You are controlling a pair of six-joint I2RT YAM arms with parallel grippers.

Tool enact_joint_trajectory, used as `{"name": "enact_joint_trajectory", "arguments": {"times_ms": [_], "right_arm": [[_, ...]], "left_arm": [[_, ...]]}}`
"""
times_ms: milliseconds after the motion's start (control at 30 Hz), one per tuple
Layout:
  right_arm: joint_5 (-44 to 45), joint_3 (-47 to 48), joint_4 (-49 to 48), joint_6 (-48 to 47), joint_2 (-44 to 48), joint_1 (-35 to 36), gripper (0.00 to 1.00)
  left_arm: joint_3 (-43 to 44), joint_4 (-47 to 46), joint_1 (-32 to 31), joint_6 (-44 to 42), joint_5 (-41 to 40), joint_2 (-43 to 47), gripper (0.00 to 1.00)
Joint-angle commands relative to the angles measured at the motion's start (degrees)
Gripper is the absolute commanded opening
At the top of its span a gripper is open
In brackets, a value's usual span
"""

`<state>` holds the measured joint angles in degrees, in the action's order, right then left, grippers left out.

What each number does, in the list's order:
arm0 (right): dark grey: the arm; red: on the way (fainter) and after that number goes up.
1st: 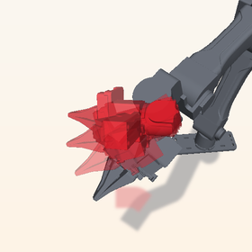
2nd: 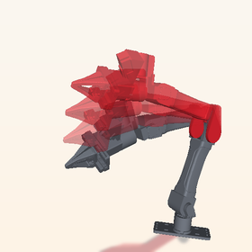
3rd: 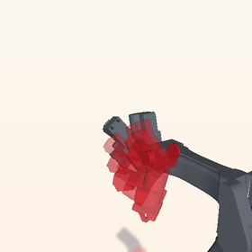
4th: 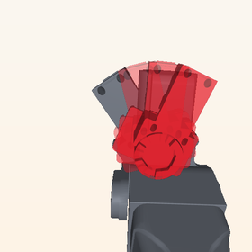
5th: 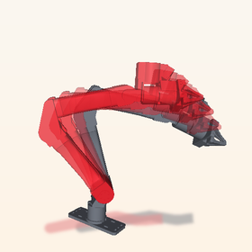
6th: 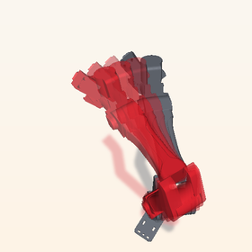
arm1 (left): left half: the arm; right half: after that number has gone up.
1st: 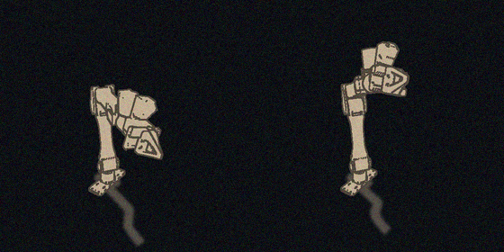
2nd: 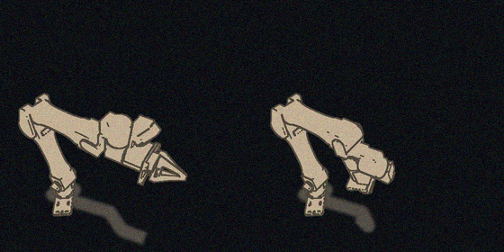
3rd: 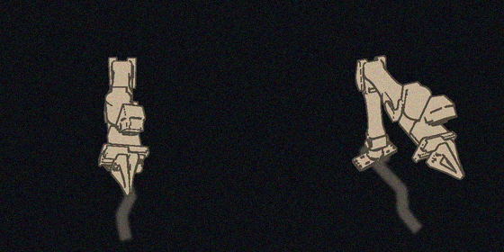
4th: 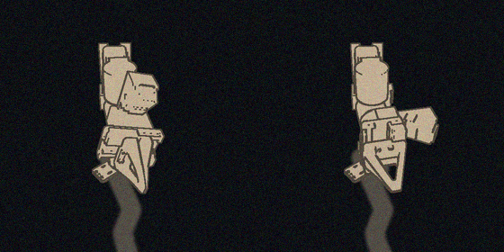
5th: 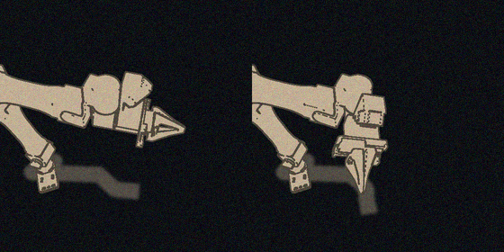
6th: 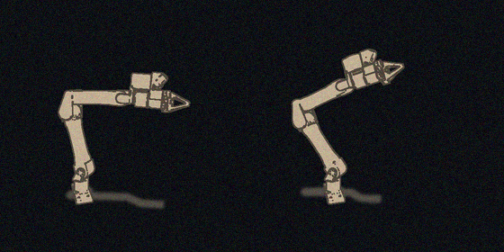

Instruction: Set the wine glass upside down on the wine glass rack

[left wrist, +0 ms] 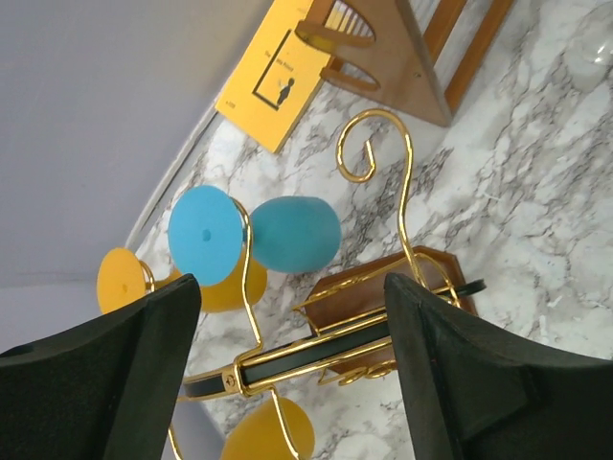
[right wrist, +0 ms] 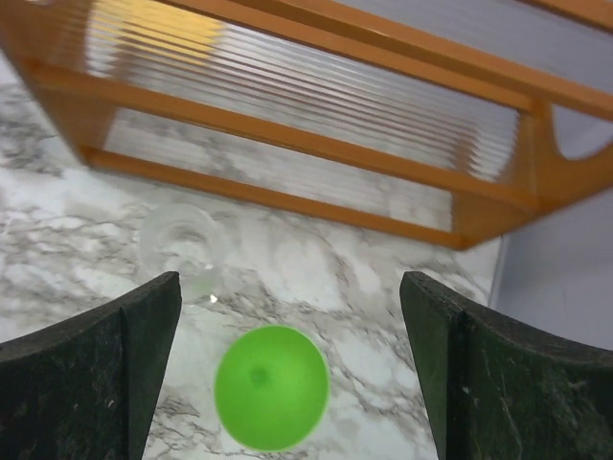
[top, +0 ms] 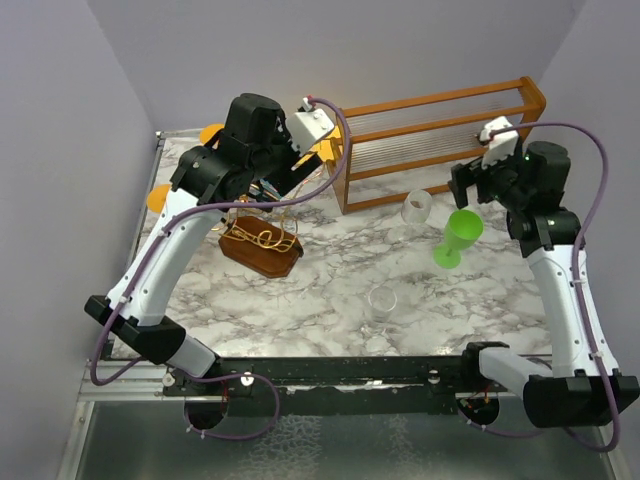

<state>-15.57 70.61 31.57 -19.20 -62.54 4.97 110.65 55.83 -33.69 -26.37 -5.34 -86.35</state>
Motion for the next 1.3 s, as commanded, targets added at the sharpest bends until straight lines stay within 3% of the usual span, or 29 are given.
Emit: {"name": "enact_joint_trajectory", "arguments": {"times_ms": [0, 133, 333, 733, 933, 1100, 1267], "right_arm": [[2.55, 0.43, -0.06, 2.93, 1.14, -8.12, 0.93], [8.55, -0.96, 2.96, 1.20, 0.80, -8.66, 0.82], [8.83, -5.10, 6.13, 0.47, -1.30, -8.66, 0.72], [13.50, -10.89, 8.02, -1.50, -3.94, -8.66, 0.52], [14.46, -11.02, 7.47, -1.80, -5.17, -8.66, 0.36], [12.88, -10.06, 7.82, -1.91, -7.60, -8.66, 0.29], [12.31, -9.05, 7.83, -1.89, -9.82, -8.66, 0.27]], "left_arm": [[2.42, 0.93, 0.49, 4.50, 8.96, 0.13, 0.84], [1.66, 1.18, 1.25, 6.26, 12.78, 1.21, 0.90], [-3.53, -2.20, 4.87, 7.98, 13.62, 6.26, 0.97], [-10.70, -6.88, 14.39, 13.16, 28.26, 11.16, 0.99], [-13.72, -9.62, 16.07, 13.39, 28.90, 13.86, 0.99], [-15.44, -10.58, 17.85, 12.98, 29.23, 15.50, 0.99], [-16.34, -10.99, 19.52, 12.79, 30.92, 16.12, 0.99]]}}
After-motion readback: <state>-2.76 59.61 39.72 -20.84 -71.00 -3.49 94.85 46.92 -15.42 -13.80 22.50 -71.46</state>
